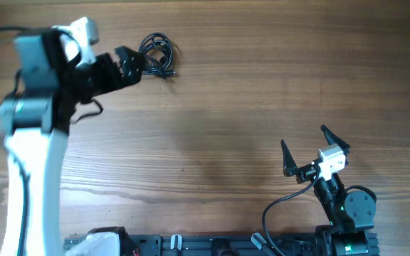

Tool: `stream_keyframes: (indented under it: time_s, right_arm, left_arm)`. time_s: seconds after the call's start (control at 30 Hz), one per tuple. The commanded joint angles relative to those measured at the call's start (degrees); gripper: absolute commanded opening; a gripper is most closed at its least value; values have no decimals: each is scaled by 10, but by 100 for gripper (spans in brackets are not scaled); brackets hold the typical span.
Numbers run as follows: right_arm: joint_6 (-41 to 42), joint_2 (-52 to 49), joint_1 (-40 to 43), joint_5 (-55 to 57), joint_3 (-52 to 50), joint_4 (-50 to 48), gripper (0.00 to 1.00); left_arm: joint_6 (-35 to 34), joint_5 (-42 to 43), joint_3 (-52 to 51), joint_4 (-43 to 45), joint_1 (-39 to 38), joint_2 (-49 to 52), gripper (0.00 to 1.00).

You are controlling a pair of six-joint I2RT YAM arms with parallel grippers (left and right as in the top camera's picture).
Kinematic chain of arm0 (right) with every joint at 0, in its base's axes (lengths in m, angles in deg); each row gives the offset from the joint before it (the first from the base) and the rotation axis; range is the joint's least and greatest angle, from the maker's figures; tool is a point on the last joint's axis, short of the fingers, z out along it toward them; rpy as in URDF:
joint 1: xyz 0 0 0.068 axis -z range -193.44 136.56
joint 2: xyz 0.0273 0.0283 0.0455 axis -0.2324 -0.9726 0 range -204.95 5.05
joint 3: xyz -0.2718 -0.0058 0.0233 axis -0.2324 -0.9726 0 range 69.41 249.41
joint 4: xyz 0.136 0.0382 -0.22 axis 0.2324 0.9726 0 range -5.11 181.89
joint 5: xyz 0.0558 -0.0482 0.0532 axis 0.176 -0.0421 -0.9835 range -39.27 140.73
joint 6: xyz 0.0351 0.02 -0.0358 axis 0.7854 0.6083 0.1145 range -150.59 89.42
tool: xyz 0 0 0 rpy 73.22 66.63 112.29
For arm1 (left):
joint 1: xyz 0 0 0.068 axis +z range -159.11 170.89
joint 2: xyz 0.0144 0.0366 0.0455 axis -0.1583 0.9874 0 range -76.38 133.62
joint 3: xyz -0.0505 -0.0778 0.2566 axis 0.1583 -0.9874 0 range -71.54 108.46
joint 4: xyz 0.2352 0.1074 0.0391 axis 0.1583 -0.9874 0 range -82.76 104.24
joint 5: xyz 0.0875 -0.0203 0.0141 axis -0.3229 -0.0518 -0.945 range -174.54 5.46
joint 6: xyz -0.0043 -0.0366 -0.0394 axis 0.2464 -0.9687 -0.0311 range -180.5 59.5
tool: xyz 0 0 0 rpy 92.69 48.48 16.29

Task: Untangle cables
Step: 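Reach the left gripper forward to the black cable bundle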

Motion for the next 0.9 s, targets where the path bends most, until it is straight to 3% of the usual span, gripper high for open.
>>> stream_keyframes:
  time_s: [0.0,0.07,0.1,0.33,0.5,0.67,0.87]
  right_arm:
    - [-5,1,-1,-1,-1,-2,100]
    - [-5,1,-1,-1,-1,-2,100]
    - [-5,1,-1,-1,-1,-2,100]
    - [-5,1,-1,-1,-1,-2,100]
    - [-5,1,-1,-1,-1,-2,100]
    - [-5,1,-1,-1,-1,-1,100]
    - [-5,1,-1,-1,-1,-2,100]
  left_arm:
    - [-10,18,7,-2,3,87,64]
    - [-23,17,7,2,3,124,10]
    - [-36,17,7,2,3,144,4]
    - [-40,1,7,20,-24,219,4]
    - [-87,-115,7,61,-66,222,5]
    - [-113,-211,5,113,-117,230,18]
    - [-118,-306,5,144,-156,271,46]
